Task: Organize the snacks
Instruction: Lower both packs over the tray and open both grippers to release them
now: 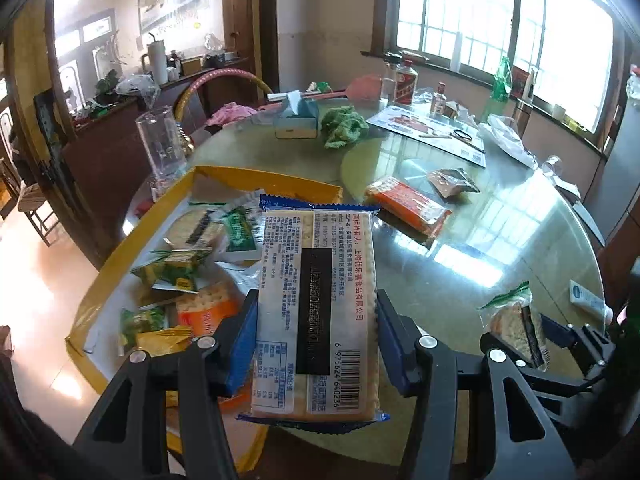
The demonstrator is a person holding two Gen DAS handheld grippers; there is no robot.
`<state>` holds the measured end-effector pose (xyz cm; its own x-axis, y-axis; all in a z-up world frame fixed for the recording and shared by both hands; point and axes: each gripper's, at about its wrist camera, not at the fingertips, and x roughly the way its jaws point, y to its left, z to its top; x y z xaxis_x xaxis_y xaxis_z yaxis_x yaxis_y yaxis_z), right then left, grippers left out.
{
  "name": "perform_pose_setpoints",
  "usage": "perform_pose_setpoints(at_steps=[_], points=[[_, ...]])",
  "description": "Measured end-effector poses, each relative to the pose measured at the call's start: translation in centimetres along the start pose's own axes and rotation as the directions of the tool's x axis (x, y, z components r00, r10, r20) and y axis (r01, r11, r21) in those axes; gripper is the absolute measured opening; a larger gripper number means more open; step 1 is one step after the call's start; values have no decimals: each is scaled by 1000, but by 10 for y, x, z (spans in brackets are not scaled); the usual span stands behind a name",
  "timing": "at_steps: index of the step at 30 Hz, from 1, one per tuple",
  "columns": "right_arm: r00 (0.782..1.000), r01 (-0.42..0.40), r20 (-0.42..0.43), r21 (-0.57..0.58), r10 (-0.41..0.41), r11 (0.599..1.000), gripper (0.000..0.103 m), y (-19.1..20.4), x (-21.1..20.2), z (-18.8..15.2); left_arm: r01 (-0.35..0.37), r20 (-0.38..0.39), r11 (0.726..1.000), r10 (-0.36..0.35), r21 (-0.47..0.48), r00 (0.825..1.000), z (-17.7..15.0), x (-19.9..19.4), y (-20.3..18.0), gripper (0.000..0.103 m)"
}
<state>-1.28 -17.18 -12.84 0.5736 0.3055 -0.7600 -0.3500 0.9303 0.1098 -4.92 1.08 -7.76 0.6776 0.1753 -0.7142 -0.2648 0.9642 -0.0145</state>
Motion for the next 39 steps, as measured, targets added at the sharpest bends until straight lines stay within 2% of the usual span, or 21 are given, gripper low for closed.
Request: perform_pose_setpoints(at_steps=[6,10,19,22,29,39], points=[[996,-87,30,-56,89,995,75,40,-13,13,-11,2,999,11,-37,1000,-4,-5,28,54],[989,-146,15,-84,148,986,75,69,-9,22,-15,-8,996,15,-86,1000,-13,-8,58,54],[972,-236,-51,-161,230,958,76,142,31,55,-81,-60,974,70,-211,996,-18,10,136,54],[964,-262,-86,-173,251,949,76,166,53,66,-74,-75,970,58,-232,996,-16,20,151,54],[970,-235,-116,-212,215,949,76,201,84,73,-90,-111,966,65,-242,992,-18,40,166,54],[976,-205,-115,-213,183,955,76,203,93,74,-92,-106,967,69,-236,992,-15,47,169,55]])
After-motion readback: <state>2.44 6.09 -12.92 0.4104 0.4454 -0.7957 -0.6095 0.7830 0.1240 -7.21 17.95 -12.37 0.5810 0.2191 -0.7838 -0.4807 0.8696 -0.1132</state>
